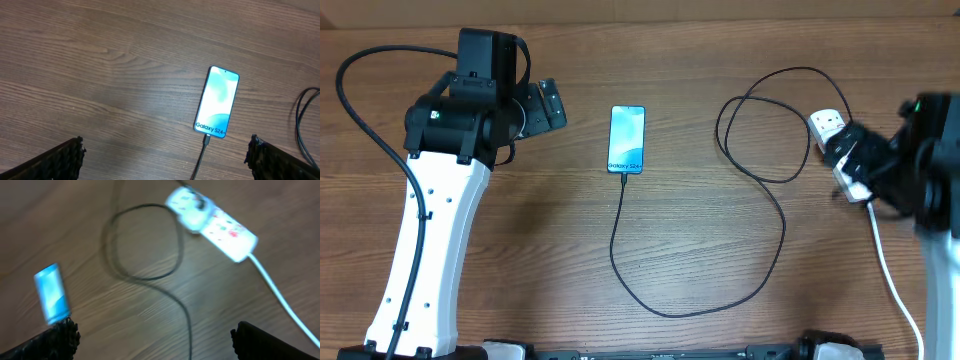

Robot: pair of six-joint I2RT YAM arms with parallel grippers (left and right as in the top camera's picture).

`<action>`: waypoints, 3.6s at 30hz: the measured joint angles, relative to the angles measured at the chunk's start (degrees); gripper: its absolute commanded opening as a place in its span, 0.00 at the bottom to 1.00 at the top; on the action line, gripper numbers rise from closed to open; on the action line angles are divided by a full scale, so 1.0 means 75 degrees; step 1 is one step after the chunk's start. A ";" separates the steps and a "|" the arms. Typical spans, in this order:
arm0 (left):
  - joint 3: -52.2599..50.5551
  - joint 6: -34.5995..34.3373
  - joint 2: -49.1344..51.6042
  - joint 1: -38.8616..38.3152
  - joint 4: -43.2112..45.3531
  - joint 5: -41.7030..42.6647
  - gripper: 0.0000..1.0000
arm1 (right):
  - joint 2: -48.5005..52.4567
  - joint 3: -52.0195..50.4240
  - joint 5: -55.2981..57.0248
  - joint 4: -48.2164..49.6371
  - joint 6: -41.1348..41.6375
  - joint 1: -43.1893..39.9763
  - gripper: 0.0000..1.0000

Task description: Plug charger to phone and switch on socket

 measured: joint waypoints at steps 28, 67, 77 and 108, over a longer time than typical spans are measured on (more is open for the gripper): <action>-0.0003 0.0000 0.0000 0.0000 0.0000 -0.0003 1.00 | -0.2075 -0.0187 0.0009 -0.1378 -0.0009 0.1271 1.00; -0.0009 0.0003 0.0000 0.0000 0.0000 0.0000 1.00 | -0.8865 -0.9055 -0.0114 0.7428 -0.1204 0.1274 1.00; -0.0009 0.0003 0.0000 0.0000 0.0000 0.0000 1.00 | -0.8880 -1.0550 -0.0114 0.9667 -0.1209 0.1358 1.00; -0.0012 0.0000 0.0000 0.0000 0.0000 0.0000 1.00 | -0.8880 -1.0841 -0.0029 0.9241 -0.2477 0.1358 1.00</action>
